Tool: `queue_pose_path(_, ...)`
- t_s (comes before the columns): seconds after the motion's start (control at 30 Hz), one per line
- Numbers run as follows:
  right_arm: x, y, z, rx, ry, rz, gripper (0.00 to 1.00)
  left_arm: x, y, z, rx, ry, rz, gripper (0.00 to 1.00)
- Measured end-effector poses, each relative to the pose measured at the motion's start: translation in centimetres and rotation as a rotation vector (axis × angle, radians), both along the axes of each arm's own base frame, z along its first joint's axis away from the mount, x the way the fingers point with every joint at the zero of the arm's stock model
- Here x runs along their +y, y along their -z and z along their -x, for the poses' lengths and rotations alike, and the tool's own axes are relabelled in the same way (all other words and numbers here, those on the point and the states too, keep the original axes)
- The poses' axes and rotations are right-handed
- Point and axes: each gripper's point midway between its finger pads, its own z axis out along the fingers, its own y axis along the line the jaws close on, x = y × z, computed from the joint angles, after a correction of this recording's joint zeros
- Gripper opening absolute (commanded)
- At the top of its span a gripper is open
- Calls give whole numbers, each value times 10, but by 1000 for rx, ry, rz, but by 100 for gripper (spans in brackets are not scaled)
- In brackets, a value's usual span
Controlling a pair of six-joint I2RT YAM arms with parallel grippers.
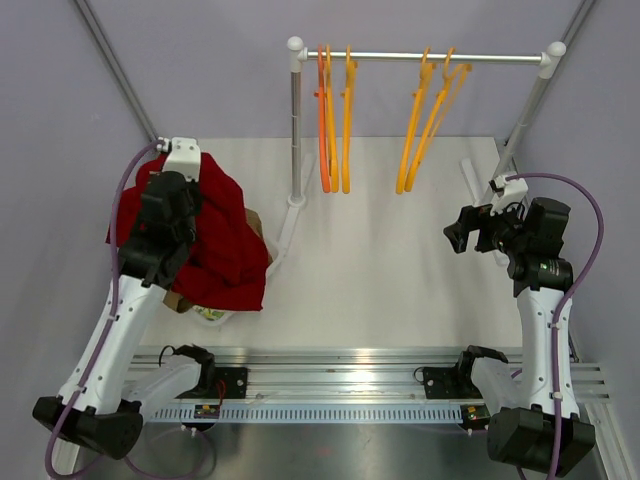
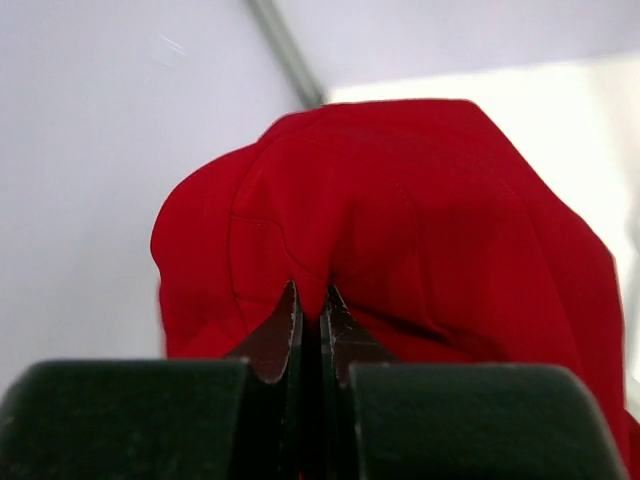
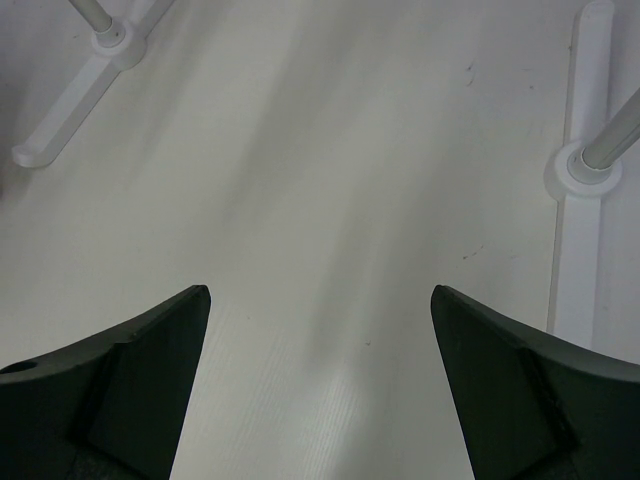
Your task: Remove the skirt from the hanger
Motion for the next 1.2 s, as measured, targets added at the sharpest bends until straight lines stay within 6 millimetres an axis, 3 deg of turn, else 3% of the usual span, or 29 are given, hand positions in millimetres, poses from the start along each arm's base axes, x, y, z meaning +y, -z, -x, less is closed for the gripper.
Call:
queue_pose_path(0.17,1,0,0,-3,-9,6,99,-31,95,-6,196,69,184,0)
queue_pose_path(0.37,4,-1,3,-9,-36,7,100,-40,195,3,455,-16,379,0)
queue_pose_path(0.47,6,-1,5,-10,-46,9,99,-40,223,4,523,-62,462,5)
queue_pose_path(0.6,8,-1,8,-8,-62,8,100,-37,243,2,540,-102,551,6)
queue_pose_path(0.67,9,-1,9,-9,-68,9,99,-36,243,1,532,-110,581,16)
queue_pose_path(0.7,10,-1,9,-9,-73,9,99,-35,240,1,521,-108,590,29)
queue_pose_path(0.73,10,-1,10,-6,-77,8,100,-35,236,2,510,-102,595,50)
queue_pose_path(0.83,12,-1,14,8,-86,11,100,-37,211,9,453,-67,610,82)
queue_pose_path(0.87,12,-3,15,9,-88,13,100,-37,197,13,424,-53,613,88)
queue_pose_path(0.97,12,-14,18,3,-89,22,100,-37,146,18,294,-5,630,99)
queue_pose_path(1.07,8,-33,19,-20,-62,34,99,-37,98,23,168,45,644,99)
queue_pose_path(1.2,-1,-54,18,-32,18,37,100,-40,65,37,75,111,653,99)
